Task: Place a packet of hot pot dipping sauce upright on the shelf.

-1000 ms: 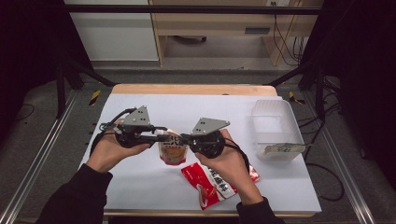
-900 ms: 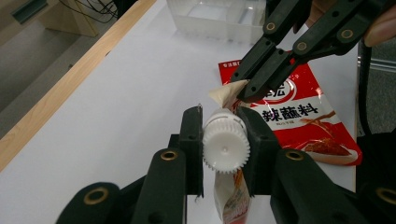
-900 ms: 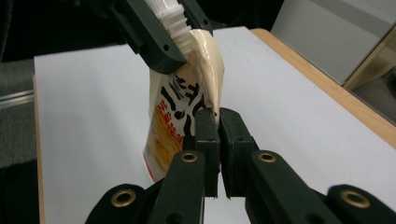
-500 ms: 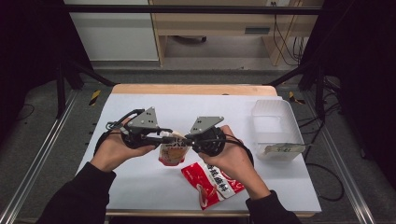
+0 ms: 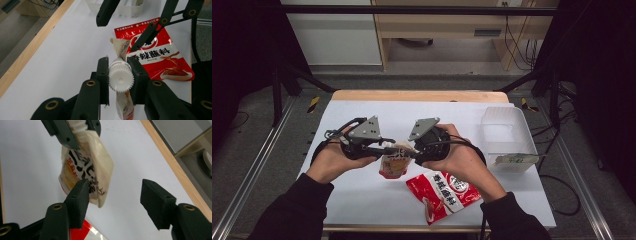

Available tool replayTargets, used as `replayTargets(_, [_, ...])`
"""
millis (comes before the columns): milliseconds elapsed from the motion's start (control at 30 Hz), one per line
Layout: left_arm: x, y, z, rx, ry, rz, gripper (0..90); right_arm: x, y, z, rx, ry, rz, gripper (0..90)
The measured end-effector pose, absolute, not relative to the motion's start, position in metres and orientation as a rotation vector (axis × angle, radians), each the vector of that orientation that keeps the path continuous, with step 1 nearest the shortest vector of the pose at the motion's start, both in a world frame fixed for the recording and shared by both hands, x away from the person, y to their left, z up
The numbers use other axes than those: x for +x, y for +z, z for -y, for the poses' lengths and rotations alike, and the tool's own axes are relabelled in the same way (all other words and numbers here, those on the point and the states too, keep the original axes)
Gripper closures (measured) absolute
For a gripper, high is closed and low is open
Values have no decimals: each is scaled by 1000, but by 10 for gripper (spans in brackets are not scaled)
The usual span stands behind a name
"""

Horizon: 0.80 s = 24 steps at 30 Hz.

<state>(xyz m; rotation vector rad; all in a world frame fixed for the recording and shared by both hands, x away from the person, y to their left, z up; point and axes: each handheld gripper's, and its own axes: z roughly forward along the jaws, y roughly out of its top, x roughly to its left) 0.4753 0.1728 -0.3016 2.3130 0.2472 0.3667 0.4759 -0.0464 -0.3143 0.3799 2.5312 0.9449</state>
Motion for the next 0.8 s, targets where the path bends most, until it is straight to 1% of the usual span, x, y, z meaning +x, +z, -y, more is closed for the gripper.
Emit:
replayTargets(33, [475, -302, -173, 2307, 362, -253, 730, 478, -313, 43, 381, 927, -2558, 354])
replayTargets(67, [475, -302, -173, 2307, 362, -253, 730, 478, -313, 43, 381, 927, -2558, 354])
replayTargets(100, [475, -302, -173, 2317, 362, -241, 730, 480, -314, 40, 358, 905, -2589, 314])
replayTargets(133, [475, -302, -173, 2317, 362, -241, 730, 480, -314, 40, 358, 905, -2589, 314])
replayTargets(167, [475, -302, -173, 2319, 358, -238, 730, 481, -315, 37, 342, 900, -2626, 284])
replayTargets(267, [475, -302, -173, 2320, 358, -239, 730, 482, -316, 34, 314, 878, -2662, 275])
replayTargets(300, [475, -303, -173, 2321, 357, -239, 730, 483, -316, 33, 315, 872, -2670, 310])
replayTargets(333, [475, -303, -173, 2321, 355, -239, 729, 484, -316, 33, 306, 867, -2675, 369])
replayTargets(367, [475, -302, -173, 2323, 354, -233, 730, 484, -316, 32, 293, 862, -2681, 390])
replayTargets(400, [475, -302, -173, 2323, 354, -233, 730, 484, -316, 32, 293, 862, -2681, 390])
replayTargets(433, [474, -302, -172, 2320, 355, -233, 730, 485, -316, 30, 285, 850, -2694, 474])
replayTargets(500, [474, -302, -171, 2317, 351, -231, 729, 485, -316, 28, 282, 832, -2716, 561])
replayTargets(533, [474, -302, -171, 2317, 351, -231, 729, 485, -316, 28, 282, 832, -2716, 561])
replayTargets(567, [474, -302, -171, 2316, 350, -230, 729, 484, -317, 27, 283, 808, -2733, 674])
replayTargets(600, [474, -302, -171, 2316, 350, -230, 729, 484, -317, 27, 283, 808, -2733, 674])
replayTargets(633, [473, -302, -171, 2311, 348, -238, 729, 485, -318, 26, 290, 780, -2740, 782])
replayTargets(700, [474, -302, -171, 2303, 350, -245, 729, 486, -317, 27, 319, 775, -2747, 837])
replayTargets(733, [474, -302, -171, 2303, 350, -245, 729, 486, -317, 27, 319, 775, -2747, 837])
replayTargets(767, [474, -304, -171, 2296, 343, -254, 728, 486, -316, 26, 319, 770, -2742, 863])
replayTargets(800, [475, -305, -172, 2298, 341, -253, 728, 486, -316, 26, 324, 762, -2741, 869])
